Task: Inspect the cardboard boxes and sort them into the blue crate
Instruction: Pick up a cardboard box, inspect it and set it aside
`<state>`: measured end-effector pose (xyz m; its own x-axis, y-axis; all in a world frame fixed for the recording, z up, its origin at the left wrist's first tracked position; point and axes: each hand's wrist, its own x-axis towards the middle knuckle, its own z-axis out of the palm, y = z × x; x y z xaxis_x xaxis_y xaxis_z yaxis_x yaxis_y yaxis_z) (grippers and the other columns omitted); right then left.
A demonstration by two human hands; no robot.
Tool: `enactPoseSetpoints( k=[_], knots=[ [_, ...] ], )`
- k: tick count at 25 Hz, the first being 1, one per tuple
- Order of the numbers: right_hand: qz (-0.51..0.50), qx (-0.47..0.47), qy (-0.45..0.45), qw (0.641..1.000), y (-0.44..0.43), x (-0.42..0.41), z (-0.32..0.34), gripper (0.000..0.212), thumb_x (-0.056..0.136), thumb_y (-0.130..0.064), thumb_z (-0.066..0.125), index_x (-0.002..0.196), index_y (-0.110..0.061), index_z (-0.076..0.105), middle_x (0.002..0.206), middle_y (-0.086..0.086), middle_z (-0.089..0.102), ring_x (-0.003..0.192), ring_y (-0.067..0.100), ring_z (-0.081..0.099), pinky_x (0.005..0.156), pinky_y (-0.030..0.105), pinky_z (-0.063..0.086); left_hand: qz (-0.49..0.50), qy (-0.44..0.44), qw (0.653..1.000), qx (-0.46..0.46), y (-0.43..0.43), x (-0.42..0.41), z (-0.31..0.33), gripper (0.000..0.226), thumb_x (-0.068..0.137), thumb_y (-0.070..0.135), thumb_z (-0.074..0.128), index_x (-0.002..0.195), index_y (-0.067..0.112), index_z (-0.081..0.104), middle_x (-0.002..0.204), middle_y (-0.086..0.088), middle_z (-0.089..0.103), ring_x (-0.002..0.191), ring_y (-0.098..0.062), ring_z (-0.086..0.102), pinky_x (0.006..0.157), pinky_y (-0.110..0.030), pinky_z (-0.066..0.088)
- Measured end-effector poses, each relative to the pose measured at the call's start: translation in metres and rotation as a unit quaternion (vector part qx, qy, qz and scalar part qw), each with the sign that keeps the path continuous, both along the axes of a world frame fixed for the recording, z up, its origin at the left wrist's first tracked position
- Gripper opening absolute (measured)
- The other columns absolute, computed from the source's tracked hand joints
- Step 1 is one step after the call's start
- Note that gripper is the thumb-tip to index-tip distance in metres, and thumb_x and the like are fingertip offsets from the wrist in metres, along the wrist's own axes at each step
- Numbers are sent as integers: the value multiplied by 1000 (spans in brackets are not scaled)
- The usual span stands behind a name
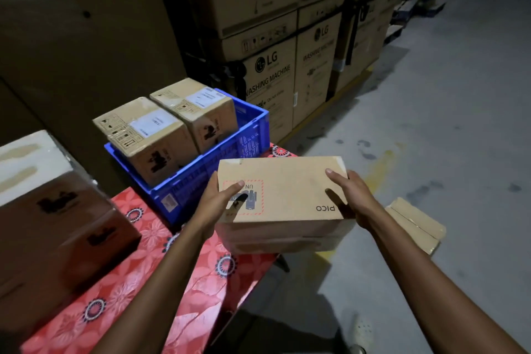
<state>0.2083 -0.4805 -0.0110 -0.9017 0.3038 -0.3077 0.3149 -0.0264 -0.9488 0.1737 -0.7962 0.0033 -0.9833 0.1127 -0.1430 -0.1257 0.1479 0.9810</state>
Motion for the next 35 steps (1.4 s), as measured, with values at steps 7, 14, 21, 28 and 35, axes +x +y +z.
enactPoseSetpoints(
  k=[7,14,21,28,35],
  knots=[
    [85,97,-17,992,-6,-47,-52,86,51,-67,91,120,-23,64,111,-5,76,104,17,73,95,49,59,30,-21,999,-35,-21,-9,-18,50,87,25,81,127,20,52,120,4,68,108,-10,65,82,-24,51],
    [101,182,-130,969,-35,-38,3,92,75,-18,87,146,-6,30,146,13,37,84,21,64,46,25,54,28,-59,991,-119,-33,-41,-46,86,52,47,95,124,23,54,111,4,75,103,-15,73,86,-42,61],
    [121,251,-165,946,-27,-49,-5,101,84,-20,83,156,-6,14,160,17,26,123,31,49,45,16,44,-9,-112,992,-64,-26,-41,-33,44,77,0,85,117,7,69,107,-6,78,100,-21,74,71,-26,60],
    [120,226,-206,944,-34,-44,9,110,85,-17,82,160,-3,3,161,19,23,110,30,53,47,17,52,8,-128,970,-205,-33,-65,-49,130,26,56,98,138,20,40,127,-4,61,111,-21,64,92,-41,58],
    [91,272,-164,944,-47,-69,20,119,86,-66,67,162,-1,4,167,21,12,150,39,28,119,45,33,7,-98,946,-308,3,-64,11,118,80,62,75,163,21,0,165,-19,10,146,-45,30,116,-55,35]
  ],
)
